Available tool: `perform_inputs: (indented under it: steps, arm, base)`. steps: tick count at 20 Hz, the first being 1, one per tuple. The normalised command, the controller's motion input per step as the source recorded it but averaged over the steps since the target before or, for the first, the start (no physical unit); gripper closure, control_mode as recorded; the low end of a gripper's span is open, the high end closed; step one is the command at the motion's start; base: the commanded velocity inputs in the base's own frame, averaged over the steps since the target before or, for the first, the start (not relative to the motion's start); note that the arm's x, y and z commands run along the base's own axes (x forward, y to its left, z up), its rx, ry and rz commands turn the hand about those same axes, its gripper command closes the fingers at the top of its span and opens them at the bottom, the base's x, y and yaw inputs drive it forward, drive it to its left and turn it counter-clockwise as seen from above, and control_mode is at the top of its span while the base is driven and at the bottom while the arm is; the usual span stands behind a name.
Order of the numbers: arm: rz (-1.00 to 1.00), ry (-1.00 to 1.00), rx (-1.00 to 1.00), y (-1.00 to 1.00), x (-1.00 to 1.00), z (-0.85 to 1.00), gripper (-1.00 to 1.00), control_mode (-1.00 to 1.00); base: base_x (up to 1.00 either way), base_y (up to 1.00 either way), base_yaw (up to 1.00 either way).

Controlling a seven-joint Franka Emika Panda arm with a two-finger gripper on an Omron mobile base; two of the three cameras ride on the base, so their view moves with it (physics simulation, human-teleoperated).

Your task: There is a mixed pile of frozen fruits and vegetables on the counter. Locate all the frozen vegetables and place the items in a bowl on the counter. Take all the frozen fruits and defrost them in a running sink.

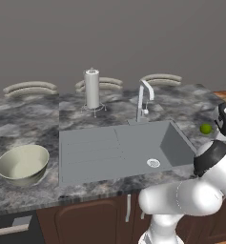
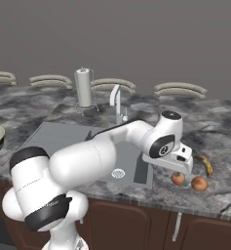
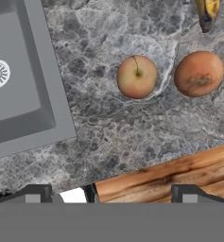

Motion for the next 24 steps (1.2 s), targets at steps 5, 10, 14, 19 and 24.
perform_inputs:
  steps: [5,10,14,19,24]
  arm:
    - [0.00,0.02,0.00,-0.03,0.02,-0.09,-1.00,-1.00]
    - [0.00,0.03,0.00,-0.03,0.05,-0.07,-1.00,-1.00]
    - [0.00,0.04,0.00,-0.02,0.08,-0.06,-1.00,-1.00]
    - [0.00,0.03,0.00,-0.05,0.07,-0.06,-1.00,-1.00]
    - [0.00,0.02,0.00,-0.07,0.06,-0.06,-1.00,-1.00]
  base:
    - [0.00,0.00,0.00]
    - [0.00,0.00,0.00]
    - [0.00,0.00,0.00]
    - [0.00,0.00,0.00]
    - [0.00,0.00,0.00]
